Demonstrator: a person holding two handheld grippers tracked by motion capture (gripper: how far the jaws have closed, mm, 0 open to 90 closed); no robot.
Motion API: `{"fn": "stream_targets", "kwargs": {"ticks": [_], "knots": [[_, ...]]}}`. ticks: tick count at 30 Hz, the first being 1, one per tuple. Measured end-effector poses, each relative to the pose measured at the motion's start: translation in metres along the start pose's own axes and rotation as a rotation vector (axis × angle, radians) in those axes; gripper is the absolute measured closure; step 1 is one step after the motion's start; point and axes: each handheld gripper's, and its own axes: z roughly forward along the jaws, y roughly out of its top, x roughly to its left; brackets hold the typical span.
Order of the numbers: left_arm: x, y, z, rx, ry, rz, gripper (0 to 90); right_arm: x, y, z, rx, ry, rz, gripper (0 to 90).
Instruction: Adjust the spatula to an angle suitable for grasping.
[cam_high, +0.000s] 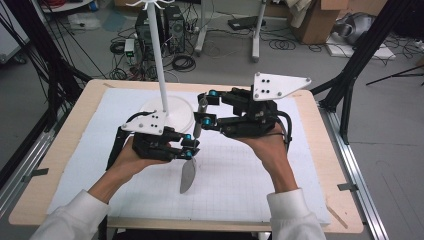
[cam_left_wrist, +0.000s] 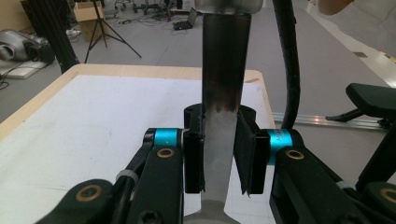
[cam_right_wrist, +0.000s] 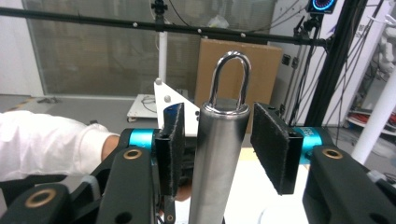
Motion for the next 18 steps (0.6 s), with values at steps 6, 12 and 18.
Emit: {"fn": "stream_targets", "kwargs": {"ticks": [6, 12, 18], "knots": [[-0.0006, -0.0004, 0.0015, 0.0, 0.002, 0.005, 74.5, 0.0014, -0.0011, 0.0011, 0.007, -0.006, 0.003, 66.3], [-0.0001, -0.0012, 0.0023, -0.01, 0.012, 0.013, 74.5, -0.0001, -0.0015, 0.0021, 0.0, 0.006, 0.043, 68.4], [0.0013, -0.0021, 0.0011, -0.008, 0.031, 0.023, 74.4, -0.0005, -0.0004, 0.0039, 0.009, -0.007, 0.052, 69.0]]}}
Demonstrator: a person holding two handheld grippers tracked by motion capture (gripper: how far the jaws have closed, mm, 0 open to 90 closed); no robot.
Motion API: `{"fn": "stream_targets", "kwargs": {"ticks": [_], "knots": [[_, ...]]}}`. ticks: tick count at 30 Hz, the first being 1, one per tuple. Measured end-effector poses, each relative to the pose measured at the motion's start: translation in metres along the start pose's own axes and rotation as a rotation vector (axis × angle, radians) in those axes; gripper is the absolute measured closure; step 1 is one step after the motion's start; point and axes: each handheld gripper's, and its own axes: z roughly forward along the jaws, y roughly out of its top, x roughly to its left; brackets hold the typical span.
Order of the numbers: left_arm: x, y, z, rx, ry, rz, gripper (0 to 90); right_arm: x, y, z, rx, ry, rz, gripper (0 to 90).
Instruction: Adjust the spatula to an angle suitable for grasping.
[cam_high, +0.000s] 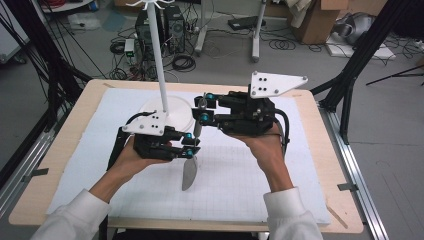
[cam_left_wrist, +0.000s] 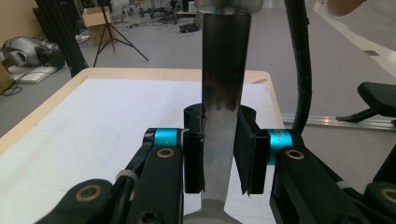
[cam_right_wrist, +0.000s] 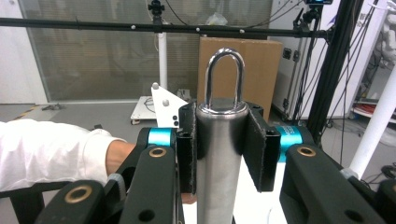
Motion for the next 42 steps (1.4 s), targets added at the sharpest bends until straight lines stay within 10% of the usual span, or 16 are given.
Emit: {"fn": "stream_targets", "kwargs": {"ticks": [10, 23, 42], "knots": [[-0.001, 0.0, -0.002, 0.011, 0.016, -0.027, 73.0, 0.0, 0.002, 0.003, 0.015, -0.006, 0.01, 69.2], [0.003, 0.007, -0.018, -0.079, 0.001, -0.137, 1.7, -0.001, 0.004, 0.001, 0.036, 0.007, -0.006, 69.1], [0.001, 0.03, -0.039, -0.119, -0.048, -0.09, 1.7, -0.001, 0.006, 0.002, 0.043, 0.053, -0.016, 69.1]]}}
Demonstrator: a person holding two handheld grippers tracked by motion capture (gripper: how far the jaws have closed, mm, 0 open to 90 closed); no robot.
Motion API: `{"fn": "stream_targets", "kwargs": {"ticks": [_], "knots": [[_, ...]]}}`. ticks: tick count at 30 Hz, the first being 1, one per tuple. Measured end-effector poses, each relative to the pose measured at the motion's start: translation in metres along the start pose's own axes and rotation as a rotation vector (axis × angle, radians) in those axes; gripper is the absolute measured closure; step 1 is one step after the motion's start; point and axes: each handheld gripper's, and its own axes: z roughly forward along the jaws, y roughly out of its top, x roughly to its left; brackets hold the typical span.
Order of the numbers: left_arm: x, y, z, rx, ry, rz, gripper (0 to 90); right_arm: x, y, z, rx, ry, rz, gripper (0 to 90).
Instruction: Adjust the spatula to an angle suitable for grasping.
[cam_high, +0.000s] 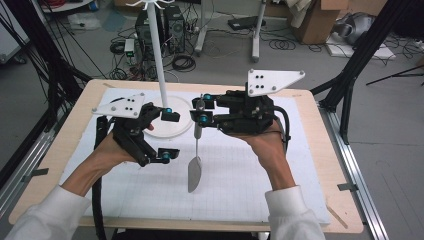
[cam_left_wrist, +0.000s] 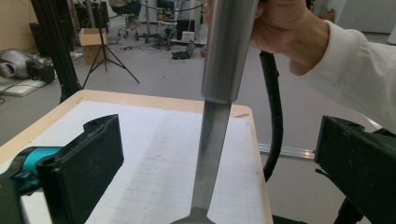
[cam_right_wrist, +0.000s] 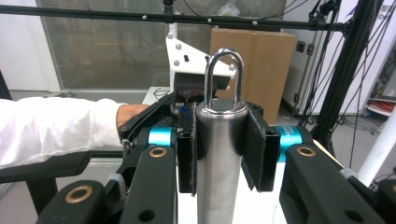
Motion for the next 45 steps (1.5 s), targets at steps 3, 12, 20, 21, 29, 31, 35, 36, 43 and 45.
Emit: {"fn": "stream_targets", "kwargs": {"ticks": [3, 12, 20, 21, 29, 31, 35, 36, 43, 45], "knots": [[-0.002, 0.007, 0.001, -0.004, -0.009, 0.016, 1.7, 0.0, 0.0, 0.001, -0.001, 0.01, 0.003, 69.2], [-0.007, 0.022, 0.008, -0.001, -0.043, 0.043, 1.7, 0.002, 0.006, 0.002, -0.003, 0.027, -0.005, 69.2], [-0.009, 0.028, 0.014, -0.006, -0.074, 0.051, 2.8, 0.004, 0.009, 0.002, -0.004, 0.032, -0.002, 69.1], [-0.009, 0.03, 0.015, -0.001, -0.08, 0.054, 2.8, 0.004, 0.009, 0.002, -0.003, 0.032, -0.002, 69.2], [-0.007, 0.035, 0.021, 0.007, -0.082, 0.06, 8.8, 0.004, 0.009, 0.003, -0.008, 0.037, 0.002, 69.1], [-0.007, 0.036, 0.022, 0.003, -0.086, 0.056, 9.8, 0.004, 0.009, 0.004, -0.004, 0.041, -0.004, 69.1], [-0.006, 0.037, 0.022, -0.01, -0.103, 0.057, 12.7, 0.004, 0.009, 0.004, -0.003, 0.043, -0.002, 69.1], [-0.006, 0.037, 0.022, -0.012, -0.104, 0.057, 14.5, 0.004, 0.009, 0.004, -0.003, 0.042, -0.003, 69.1], [-0.007, 0.039, 0.021, -0.028, -0.085, 0.064, 28.1, 0.004, 0.009, 0.006, -0.001, 0.048, -0.002, 69.1], [-0.007, 0.039, 0.021, -0.026, -0.068, 0.063, 30.8, 0.004, 0.009, 0.006, -0.001, 0.048, -0.002, 69.1]]}}
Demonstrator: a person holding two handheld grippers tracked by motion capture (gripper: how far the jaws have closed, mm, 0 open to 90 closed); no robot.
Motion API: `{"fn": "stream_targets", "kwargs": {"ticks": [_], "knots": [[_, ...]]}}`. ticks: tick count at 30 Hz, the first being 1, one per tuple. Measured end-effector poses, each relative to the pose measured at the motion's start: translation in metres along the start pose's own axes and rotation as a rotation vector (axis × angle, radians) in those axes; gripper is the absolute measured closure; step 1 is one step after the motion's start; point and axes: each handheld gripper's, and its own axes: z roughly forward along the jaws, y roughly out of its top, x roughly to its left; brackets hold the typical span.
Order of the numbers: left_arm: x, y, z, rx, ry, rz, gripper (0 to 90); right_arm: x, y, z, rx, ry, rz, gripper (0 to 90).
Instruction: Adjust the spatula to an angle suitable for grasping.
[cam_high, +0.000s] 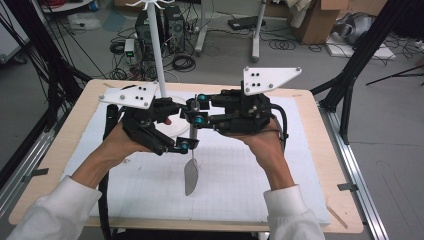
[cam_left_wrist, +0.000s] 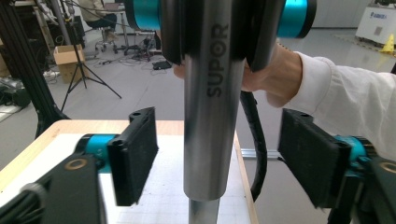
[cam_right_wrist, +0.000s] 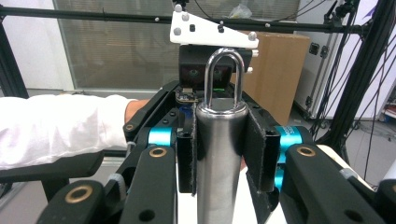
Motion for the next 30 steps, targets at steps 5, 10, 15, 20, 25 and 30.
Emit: {"fn": "stream_targets", "kwargs": {"ticks": [5, 10, 15, 20, 25, 30], "knots": [[-0.0005, 0.0002, -0.0017, -0.004, -0.012, 0.0, 42.1, -0.0002, -0.0002, 0.0003, 0.003, 0.007, -0.004, 69.1], [-0.0011, 0.0003, -0.003, -0.018, -0.002, 0.016, 52.7, 0.0, -0.0002, 0.0005, -0.004, 0.006, -0.003, 69.1], [-0.0006, 0.0007, -0.0044, -0.037, -0.013, -0.005, 59.3, 0.0004, -0.0008, 0.0006, -0.002, 0.013, 0.0, 69.1], [-0.0006, 0.0005, -0.005, -0.033, 0.003, -0.001, 64.7, 0.0, -0.0017, 0.0012, -0.005, 0.015, -0.002, 69.1], [-0.0017, 0.001, -0.0048, -0.032, 0.016, 0.009, 68.2, -0.0007, -0.0024, 0.0006, -0.01, 0.017, 0.008, 69.1], [-0.0033, 0.0013, -0.0038, -0.011, 0.039, 0.023, 68.6, -0.0016, -0.0052, -0.0001, -0.015, 0.018, 0.004, 69.0]]}}
